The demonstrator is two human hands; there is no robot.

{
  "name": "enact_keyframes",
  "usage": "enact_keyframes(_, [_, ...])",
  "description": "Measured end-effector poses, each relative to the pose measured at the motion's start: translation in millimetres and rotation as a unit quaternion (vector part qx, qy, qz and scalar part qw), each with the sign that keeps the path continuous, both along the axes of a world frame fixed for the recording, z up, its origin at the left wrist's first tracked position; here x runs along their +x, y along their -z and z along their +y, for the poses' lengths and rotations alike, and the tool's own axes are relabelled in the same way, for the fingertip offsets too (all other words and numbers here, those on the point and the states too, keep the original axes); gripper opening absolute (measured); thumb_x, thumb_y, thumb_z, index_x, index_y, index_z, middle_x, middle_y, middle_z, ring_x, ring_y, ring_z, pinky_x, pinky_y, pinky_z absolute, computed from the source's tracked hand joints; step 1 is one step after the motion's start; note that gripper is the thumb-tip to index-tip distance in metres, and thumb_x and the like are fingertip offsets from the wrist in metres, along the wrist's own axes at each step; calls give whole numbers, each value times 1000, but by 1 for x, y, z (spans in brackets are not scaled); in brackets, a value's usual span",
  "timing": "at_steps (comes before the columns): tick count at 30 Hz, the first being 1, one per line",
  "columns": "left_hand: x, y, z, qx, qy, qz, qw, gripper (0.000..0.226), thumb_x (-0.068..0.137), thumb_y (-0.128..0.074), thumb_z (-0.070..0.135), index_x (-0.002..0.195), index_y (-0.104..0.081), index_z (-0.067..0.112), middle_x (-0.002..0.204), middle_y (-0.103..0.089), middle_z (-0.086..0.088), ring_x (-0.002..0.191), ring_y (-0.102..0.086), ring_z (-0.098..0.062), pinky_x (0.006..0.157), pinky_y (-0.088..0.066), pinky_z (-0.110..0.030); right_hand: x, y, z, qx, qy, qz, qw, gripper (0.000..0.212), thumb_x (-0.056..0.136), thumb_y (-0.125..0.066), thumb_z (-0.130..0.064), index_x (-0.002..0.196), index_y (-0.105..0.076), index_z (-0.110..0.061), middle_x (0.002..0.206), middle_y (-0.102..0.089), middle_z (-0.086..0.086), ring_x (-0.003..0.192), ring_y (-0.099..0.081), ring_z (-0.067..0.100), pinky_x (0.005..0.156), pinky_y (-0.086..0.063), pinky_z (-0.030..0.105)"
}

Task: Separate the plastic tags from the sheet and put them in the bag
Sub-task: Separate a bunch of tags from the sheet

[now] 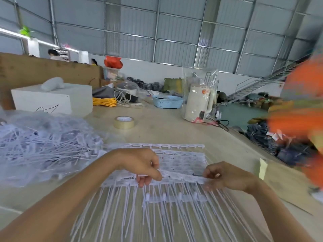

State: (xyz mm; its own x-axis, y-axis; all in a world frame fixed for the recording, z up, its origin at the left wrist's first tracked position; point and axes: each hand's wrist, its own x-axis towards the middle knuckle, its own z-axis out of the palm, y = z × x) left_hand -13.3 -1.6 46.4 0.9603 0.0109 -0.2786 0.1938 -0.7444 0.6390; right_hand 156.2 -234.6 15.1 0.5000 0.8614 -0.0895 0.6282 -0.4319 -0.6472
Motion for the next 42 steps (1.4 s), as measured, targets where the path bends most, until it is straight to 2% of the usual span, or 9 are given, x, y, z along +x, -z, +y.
enact_keyframes(4, [-1,7,11,-6,34,77,996,22,85,-68,25,88,-53,10,79,-67,-10,61,-64,-13,62,-48,-16,2,2,0,61,9,12,998,16,72,-79,-14,77,-64,-13,71,-59,-12,68,-55,2,61,-39,10])
enact_keyframes(8, [-9,-4,24,-93,30,113,989,24,86,-68,19,102,-52,12,92,-69,-14,78,-67,-24,80,-54,-37,3,-3,-4,183,40,105,977,16,68,-79,-4,79,-68,-8,72,-61,1,62,-55,11,55,-44,19])
enact_keyframes(15, [-37,-29,63,-109,-13,114,987,49,77,-73,27,117,-49,9,82,-72,-15,55,-66,-21,54,-53,-26,-3,0,3,162,87,110,977,17,69,-78,-2,82,-67,-5,72,-61,4,58,-54,14,51,-44,22])
enact_keyframes(23, [-8,17,82,130,-200,-132,962,15,84,-69,28,88,-64,14,74,-67,0,66,-62,-11,62,-49,-22,-6,18,19,105,100,-36,989,8,78,-72,-10,78,-64,-10,72,-59,3,63,-52,11,55,-39,15])
enact_keyframes(26, [-4,33,93,201,-207,-202,936,23,87,-62,40,102,-63,22,106,-64,-1,98,-59,-16,85,-45,-26,-6,19,18,104,96,-36,989,11,79,-72,-11,76,-63,-15,74,-58,-1,64,-52,8,58,-39,15])
enact_keyframes(31, [-5,51,94,221,-157,-45,962,66,91,-30,62,144,-38,24,152,-33,1,137,-34,-17,114,-24,-31,-7,20,20,106,92,-44,989,9,80,-72,-12,81,-64,-10,76,-59,-1,68,-52,10,63,-39,19])
enact_keyframes(34, [-2,38,93,247,-180,12,952,80,86,-18,72,128,-58,17,143,-46,-6,129,-44,-21,109,-31,-34,-8,20,21,117,77,-50,989,10,79,-74,-16,82,-65,-11,73,-59,-5,65,-51,7,60,-38,14])
enact_keyframes(38, [0,26,85,310,-171,59,934,71,87,-20,70,78,-56,10,91,-61,-12,78,-54,-18,82,-39,-29,-11,20,23,123,74,-38,989,16,75,-78,-17,84,-67,-9,73,-60,-5,62,-53,3,60,-41,17])
enact_keyframes(42, [-2,15,67,349,-143,114,919,64,97,-28,56,123,-55,3,126,-55,-14,109,-54,-24,93,-38,-30,-14,14,23,198,85,97,972,21,74,-77,-7,93,-68,-10,89,-64,1,73,-63,6,64,-48,19])
